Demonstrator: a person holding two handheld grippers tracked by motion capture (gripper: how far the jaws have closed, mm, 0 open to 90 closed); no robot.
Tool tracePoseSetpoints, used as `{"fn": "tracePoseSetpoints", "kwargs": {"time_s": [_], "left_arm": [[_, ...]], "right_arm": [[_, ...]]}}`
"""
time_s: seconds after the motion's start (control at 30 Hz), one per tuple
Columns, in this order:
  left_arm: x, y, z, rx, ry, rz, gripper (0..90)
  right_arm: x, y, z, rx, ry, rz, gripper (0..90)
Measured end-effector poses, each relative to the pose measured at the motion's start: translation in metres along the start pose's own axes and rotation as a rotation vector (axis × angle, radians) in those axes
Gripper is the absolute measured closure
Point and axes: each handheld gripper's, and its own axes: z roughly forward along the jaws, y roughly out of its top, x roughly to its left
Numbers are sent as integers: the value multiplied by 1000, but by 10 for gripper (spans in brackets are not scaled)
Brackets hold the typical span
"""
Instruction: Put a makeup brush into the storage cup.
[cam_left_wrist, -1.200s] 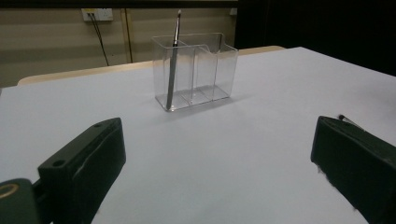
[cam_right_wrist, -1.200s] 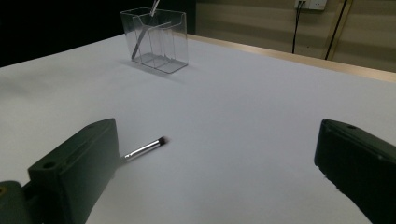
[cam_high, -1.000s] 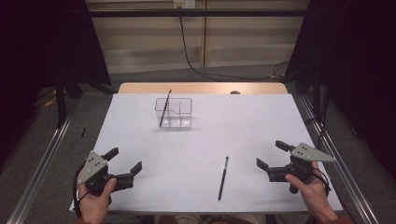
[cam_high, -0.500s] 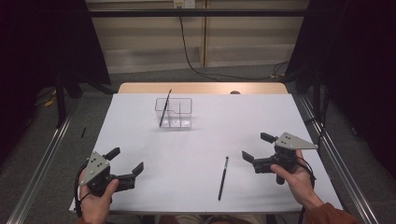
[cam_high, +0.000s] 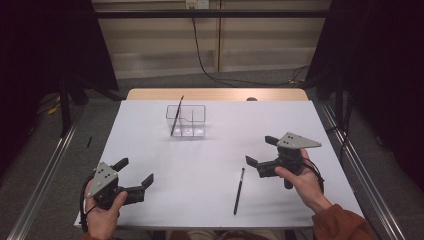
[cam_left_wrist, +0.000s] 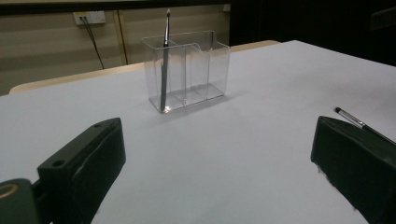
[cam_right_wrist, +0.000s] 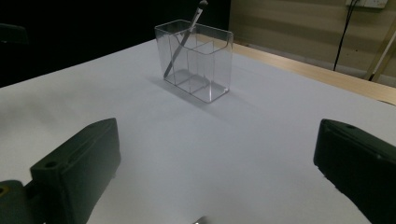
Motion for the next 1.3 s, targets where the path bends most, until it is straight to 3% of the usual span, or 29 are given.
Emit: {"fn": "tracePoseSetpoints", "kwargs": {"time_s": [0.1,0.4,0.7,1.3], "left_arm": [[0,0,0,4,-2,2,31],[4,-2,2,12,7,-5,31],[4,-2,4,17,-2,-1,31],[5,-3,4,15,7,9,32]], "right_arm": [[2,1,4,22,15,-6,6],[3,1,10,159,9,17,17],[9,-2,19,331,40,33,40],[18,-1,52,657,10,89,74]]}}
